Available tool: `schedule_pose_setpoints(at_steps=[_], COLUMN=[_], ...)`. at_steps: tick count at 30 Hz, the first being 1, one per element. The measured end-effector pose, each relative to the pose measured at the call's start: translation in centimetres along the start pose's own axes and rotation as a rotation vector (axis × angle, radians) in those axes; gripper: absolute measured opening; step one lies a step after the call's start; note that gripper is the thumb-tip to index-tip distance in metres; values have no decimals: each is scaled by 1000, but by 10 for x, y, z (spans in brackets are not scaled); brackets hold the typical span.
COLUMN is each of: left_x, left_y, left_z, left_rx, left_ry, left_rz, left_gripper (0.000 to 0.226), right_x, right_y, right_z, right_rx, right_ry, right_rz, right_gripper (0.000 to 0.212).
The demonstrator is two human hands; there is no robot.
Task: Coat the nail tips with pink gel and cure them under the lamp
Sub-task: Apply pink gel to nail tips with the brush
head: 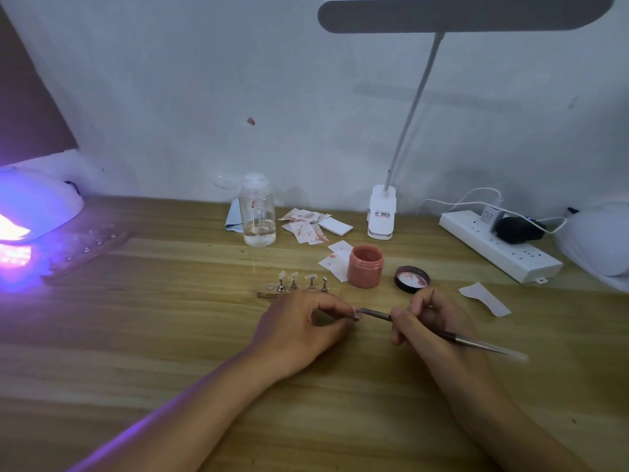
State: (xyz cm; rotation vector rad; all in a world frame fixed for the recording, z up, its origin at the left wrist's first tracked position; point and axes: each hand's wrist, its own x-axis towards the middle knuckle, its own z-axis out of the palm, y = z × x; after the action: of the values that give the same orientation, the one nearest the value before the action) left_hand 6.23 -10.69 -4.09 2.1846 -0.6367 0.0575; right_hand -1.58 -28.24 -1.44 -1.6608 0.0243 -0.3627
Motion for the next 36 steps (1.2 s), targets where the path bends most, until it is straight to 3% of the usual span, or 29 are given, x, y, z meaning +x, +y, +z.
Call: schedule_pose_setpoints(at_steps=[36], left_x=[-1], left_y=[7], left_z=[-4], left_rx=[-23], left_ry=[-15], left_rz=[34], left_gripper=[25], right_x=[-1], right_y=[3], right_z=[0], right_rx=[6], right_ry=[27], right_rz=[-32], right_gripper=[18])
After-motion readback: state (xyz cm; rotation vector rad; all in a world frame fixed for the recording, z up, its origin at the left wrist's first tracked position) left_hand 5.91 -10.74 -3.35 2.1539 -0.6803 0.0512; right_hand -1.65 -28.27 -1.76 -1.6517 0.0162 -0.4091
